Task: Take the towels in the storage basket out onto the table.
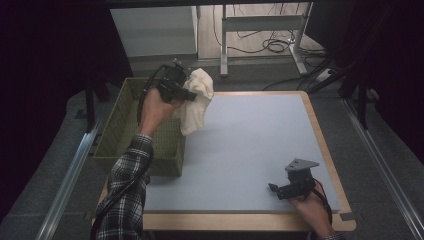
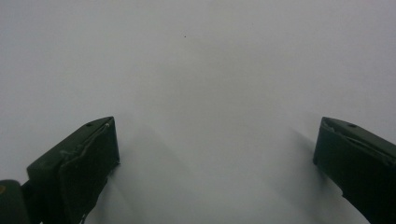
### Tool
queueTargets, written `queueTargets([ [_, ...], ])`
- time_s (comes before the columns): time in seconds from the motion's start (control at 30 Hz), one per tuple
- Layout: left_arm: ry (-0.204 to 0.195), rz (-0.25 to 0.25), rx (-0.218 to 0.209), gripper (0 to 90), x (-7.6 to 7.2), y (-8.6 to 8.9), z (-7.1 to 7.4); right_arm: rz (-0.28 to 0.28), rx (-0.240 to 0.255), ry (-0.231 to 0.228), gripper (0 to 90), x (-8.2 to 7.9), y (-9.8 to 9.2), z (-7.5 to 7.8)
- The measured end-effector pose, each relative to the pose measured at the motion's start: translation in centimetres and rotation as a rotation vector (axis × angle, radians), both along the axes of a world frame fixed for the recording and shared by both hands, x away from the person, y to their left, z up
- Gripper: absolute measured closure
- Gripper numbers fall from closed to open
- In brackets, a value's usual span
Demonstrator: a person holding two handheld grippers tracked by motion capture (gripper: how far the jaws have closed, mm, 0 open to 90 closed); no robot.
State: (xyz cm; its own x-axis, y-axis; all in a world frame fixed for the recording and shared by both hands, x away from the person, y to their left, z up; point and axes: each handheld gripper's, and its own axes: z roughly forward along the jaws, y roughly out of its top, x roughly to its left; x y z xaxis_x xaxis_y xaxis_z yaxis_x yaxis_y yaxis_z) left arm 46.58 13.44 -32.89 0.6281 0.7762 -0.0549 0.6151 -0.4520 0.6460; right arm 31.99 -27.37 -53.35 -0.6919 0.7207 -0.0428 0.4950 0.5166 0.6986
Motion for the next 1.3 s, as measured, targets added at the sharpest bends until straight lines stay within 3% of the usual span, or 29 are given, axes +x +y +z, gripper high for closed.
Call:
queueTargets([
  [0.3, 0.002, -0.058, -0.003, 74.1, 0.5, -3.5, -0.6, 0.000, 0.000, 0.001, 0.2, 0.0, 0.0, 0.0],
  [0.7, 0.015, -0.128, 0.011, 73.7, 0.8, -8.2, -2.5, 0.000, 0.000, 0.001, 0.2, 0.0, 0.0, 0.0],
  [1.03, 0.061, -0.182, 0.038, 73.6, 0.8, -11.8, -5.9, 0.001, 0.000, 0.003, 0.2, 0.0, 0.0, 0.0],
  [1.3, 0.092, -0.200, 0.043, 73.4, 0.7, -13.4, -8.9, 0.000, 0.000, 0.001, 0.2, 0.0, 0.0, 0.0],
])
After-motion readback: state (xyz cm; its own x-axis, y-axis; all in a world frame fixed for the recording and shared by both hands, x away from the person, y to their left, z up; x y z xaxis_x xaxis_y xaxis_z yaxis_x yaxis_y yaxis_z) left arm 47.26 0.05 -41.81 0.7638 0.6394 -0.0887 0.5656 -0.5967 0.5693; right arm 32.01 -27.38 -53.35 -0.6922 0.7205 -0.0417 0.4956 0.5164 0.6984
